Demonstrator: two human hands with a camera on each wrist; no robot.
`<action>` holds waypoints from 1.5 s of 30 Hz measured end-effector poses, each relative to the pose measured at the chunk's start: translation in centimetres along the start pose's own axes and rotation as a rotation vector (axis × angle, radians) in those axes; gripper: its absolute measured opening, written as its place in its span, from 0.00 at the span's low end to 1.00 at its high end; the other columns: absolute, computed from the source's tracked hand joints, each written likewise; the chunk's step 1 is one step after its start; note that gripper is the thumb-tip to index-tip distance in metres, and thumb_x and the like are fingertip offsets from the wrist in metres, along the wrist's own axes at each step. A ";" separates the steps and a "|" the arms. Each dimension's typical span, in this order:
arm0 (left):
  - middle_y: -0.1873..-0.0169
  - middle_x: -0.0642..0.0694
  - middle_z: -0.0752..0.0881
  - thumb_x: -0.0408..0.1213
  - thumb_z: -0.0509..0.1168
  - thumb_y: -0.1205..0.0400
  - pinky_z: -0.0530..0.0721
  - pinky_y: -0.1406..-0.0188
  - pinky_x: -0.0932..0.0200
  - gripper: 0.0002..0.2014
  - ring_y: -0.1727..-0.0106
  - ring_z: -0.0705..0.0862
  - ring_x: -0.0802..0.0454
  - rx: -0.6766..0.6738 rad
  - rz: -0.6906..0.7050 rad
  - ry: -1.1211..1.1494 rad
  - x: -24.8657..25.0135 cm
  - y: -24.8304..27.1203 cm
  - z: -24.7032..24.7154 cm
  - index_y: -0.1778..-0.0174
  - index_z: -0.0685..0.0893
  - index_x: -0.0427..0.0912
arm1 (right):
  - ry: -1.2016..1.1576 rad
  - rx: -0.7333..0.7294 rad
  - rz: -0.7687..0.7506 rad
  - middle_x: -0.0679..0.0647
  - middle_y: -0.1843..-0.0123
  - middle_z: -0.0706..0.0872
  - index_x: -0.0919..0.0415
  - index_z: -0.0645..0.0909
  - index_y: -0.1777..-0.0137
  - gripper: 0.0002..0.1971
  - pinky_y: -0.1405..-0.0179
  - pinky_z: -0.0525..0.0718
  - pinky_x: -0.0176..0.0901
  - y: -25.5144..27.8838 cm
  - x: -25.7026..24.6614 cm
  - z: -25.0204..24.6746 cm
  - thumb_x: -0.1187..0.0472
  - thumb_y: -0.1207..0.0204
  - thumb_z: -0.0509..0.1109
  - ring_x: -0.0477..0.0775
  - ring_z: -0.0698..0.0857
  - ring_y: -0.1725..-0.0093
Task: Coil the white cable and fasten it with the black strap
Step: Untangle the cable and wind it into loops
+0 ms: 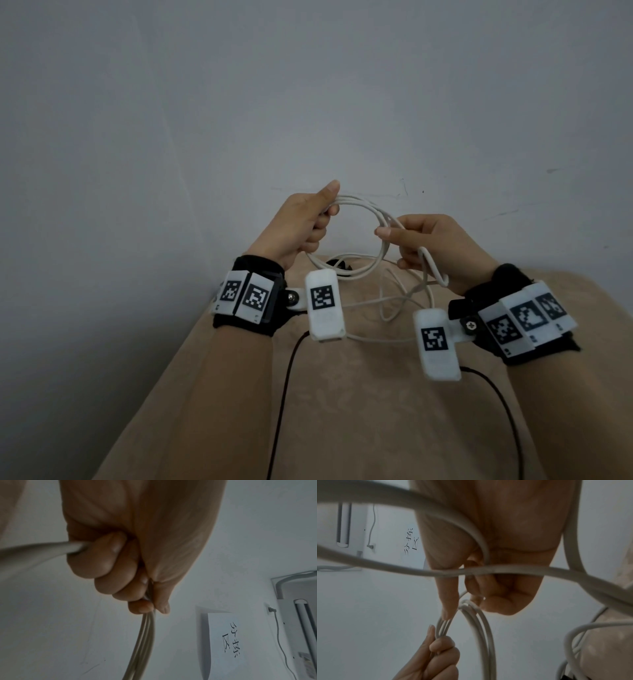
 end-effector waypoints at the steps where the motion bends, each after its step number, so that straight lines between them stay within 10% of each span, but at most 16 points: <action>1: 0.80 0.55 0.61 0.54 0.58 0.16 0.54 0.86 0.68 0.21 0.83 0.55 0.60 -0.001 0.000 0.019 0.0 0.0 0.0 0.69 0.72 0.45 | 0.011 0.007 -0.008 0.43 0.84 0.72 0.65 0.84 0.61 0.08 0.75 0.79 0.33 0.0 0.0 0.0 0.61 0.25 0.73 0.42 0.69 0.83; 9: 0.73 0.51 0.74 0.53 0.57 0.14 0.67 0.79 0.67 0.20 0.78 0.69 0.57 -0.080 -0.077 0.076 -0.9 -0.2 -0.1 0.68 0.73 0.45 | 0.004 -0.008 -0.036 0.45 0.83 0.69 0.63 0.83 0.63 0.12 0.74 0.80 0.33 -0.1 0.0 -0.1 0.60 0.19 0.66 0.42 0.67 0.83; 15: 0.65 0.54 0.89 0.50 0.57 0.14 0.79 0.59 0.63 0.20 0.62 0.84 0.58 -0.129 -0.028 -0.280 -0.9 0.2 -0.8 0.62 0.88 0.43 | 0.101 -0.109 -0.005 0.43 0.84 0.70 0.67 0.81 0.62 0.12 0.74 0.77 0.36 0.0 0.2 0.3 0.61 0.19 0.65 0.43 0.67 0.83; 23: 0.84 0.56 0.69 0.50 0.60 0.15 0.66 0.79 0.65 0.21 0.79 0.65 0.57 -0.337 -0.082 -0.402 -0.6 0.6 2.2 0.64 0.86 0.38 | 0.233 -0.200 -0.011 0.58 0.71 0.74 0.57 0.87 0.67 0.11 0.70 0.71 0.42 0.0 0.5 1.5 0.59 0.23 0.70 0.53 0.71 0.72; 28: 0.86 0.58 0.65 0.49 0.58 0.14 0.57 0.85 0.68 0.20 0.84 0.59 0.61 -0.208 -0.034 -0.335 -0.6 0.2 1.9 0.71 0.76 0.44 | 0.106 -0.083 -0.046 0.51 0.77 0.75 0.72 0.85 0.53 0.18 0.73 0.73 0.41 -0.2 0.2 1.3 0.53 0.22 0.68 0.49 0.71 0.77; 33: 0.84 0.59 0.64 0.46 0.57 0.13 0.54 0.86 0.68 0.19 0.83 0.57 0.61 0.024 0.023 -0.150 -0.8 -0.5 -0.1 0.70 0.74 0.45 | -0.049 -0.033 0.062 0.59 0.68 0.88 0.59 0.83 0.43 0.22 0.69 0.85 0.43 0.0 -0.4 0.0 0.44 0.16 0.54 0.54 0.85 0.71; 39: 0.84 0.58 0.66 0.45 0.58 0.14 0.55 0.86 0.68 0.18 0.84 0.58 0.61 0.287 0.033 0.012 -1.0 -0.8 -1.9 0.70 0.75 0.45 | 0.075 -0.035 0.025 0.58 0.62 0.92 0.61 0.83 0.51 0.08 0.53 0.87 0.49 0.1 -0.4 -0.9 0.70 0.20 0.63 0.54 0.89 0.62; 45: 0.84 0.58 0.66 0.44 0.58 0.13 0.55 0.86 0.68 0.17 0.84 0.59 0.61 0.296 0.029 0.027 -0.9 -0.9 -1.3 0.69 0.75 0.44 | 0.235 0.117 -0.180 0.58 0.62 0.91 0.59 0.86 0.64 0.06 0.53 0.87 0.44 -0.5 0.0 0.0 0.69 0.30 0.77 0.49 0.89 0.66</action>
Point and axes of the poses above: each hand's wrist, its own y-axis away from the middle knuckle, its own z-axis out of the palm, x = y × z, the point moved 3 cm from there along -y, towards the middle knuckle
